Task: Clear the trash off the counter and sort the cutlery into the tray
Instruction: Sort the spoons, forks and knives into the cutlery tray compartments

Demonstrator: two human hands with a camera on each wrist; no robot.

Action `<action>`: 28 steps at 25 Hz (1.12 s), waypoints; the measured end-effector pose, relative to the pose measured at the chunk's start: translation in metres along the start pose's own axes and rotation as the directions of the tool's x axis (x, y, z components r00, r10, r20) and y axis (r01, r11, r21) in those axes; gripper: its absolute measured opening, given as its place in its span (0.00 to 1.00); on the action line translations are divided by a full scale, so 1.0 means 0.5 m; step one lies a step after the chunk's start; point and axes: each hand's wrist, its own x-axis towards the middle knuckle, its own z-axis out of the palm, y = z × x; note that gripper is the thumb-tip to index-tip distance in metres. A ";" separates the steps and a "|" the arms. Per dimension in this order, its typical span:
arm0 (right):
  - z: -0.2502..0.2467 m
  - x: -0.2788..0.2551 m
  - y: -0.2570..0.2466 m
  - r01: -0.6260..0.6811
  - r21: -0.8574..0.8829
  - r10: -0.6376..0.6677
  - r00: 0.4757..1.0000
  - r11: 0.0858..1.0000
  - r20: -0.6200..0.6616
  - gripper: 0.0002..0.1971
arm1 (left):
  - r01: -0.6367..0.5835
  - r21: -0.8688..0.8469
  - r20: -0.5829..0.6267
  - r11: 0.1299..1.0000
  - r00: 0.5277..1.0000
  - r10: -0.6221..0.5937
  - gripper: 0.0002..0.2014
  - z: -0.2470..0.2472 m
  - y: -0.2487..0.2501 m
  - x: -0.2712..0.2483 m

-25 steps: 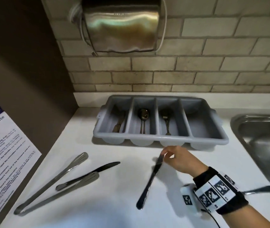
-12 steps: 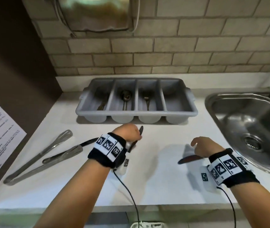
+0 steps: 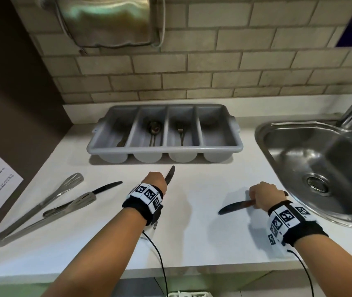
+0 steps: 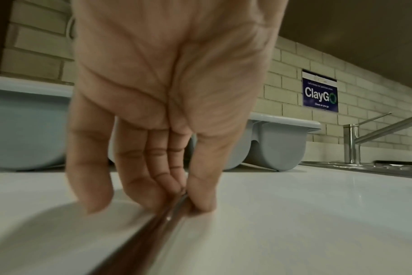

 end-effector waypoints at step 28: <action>-0.121 -0.099 -0.260 0.531 0.774 -0.371 0.835 0.345 -0.407 0.10 | -0.260 -0.946 -0.225 0.195 0.957 0.185 0.15 -0.030 0.021 -0.091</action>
